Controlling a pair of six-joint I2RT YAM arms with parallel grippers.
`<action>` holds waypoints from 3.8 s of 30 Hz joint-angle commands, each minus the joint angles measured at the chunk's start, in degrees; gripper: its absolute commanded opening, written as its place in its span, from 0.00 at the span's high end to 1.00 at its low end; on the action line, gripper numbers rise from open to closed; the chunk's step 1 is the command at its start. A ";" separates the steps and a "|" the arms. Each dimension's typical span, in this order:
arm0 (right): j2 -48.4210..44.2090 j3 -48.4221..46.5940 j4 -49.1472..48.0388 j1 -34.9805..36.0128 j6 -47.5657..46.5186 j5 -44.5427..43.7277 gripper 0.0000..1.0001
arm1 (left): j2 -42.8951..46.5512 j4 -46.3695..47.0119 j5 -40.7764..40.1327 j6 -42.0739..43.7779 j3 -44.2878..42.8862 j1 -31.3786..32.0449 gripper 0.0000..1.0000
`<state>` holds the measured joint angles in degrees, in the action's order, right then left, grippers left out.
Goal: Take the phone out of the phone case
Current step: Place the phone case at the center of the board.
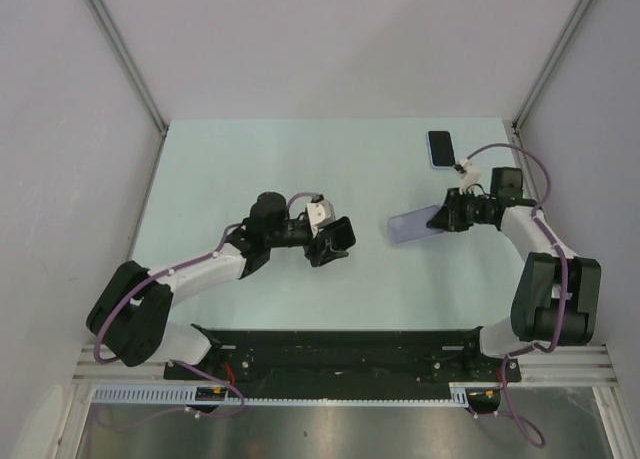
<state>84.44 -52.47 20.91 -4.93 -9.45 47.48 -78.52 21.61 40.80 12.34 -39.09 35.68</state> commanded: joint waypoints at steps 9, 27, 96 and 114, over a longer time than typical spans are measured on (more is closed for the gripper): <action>8.62 -11.68 46.75 -22.91 -43.97 -3.88 1.00 | -5.32 -8.86 -3.18 6.03 -11.62 4.75 0.60; 12.59 -11.26 41.70 -39.10 -43.11 -5.74 1.00 | -6.56 -9.74 -5.03 5.59 -12.85 7.30 0.59; 8.99 -2.20 18.82 -34.97 -34.23 -16.11 0.40 | -19.74 -19.32 -13.90 6.73 -25.85 14.50 0.52; 4.68 -1.50 18.38 -34.89 -31.77 -15.32 0.30 | -31.86 -30.39 -20.05 9.55 -39.38 21.09 0.47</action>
<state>92.47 -54.41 40.01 -40.12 -42.00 31.48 -108.12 -7.01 22.15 20.14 -72.75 55.46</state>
